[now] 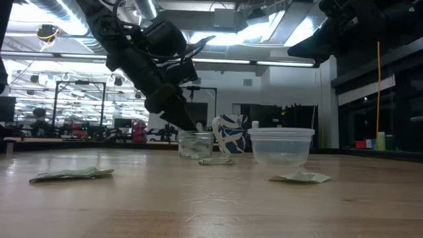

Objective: Pick and place Stevia / Truvia into bins
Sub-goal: Put the stevia packet into the glass container

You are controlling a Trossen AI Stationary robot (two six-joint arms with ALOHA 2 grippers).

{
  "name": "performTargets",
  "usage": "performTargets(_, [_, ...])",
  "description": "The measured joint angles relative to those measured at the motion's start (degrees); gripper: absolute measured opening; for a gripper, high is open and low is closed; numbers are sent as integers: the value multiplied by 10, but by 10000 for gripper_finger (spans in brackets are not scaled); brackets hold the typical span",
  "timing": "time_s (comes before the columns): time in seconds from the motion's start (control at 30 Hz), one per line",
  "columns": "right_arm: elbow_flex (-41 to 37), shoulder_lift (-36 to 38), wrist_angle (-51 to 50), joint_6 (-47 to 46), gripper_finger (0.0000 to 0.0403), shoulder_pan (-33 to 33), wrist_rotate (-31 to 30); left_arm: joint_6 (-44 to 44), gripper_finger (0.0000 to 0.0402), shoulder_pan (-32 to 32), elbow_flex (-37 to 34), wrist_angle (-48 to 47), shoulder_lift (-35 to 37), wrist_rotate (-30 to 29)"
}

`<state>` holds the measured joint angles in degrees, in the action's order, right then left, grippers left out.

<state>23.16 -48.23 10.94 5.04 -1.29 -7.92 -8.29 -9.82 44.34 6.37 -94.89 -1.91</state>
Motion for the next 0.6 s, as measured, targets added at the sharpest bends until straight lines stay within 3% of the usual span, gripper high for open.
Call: performTargets(0.6, [0,0,0,0,46,0,0,-25,9,0,0,27,3,0])
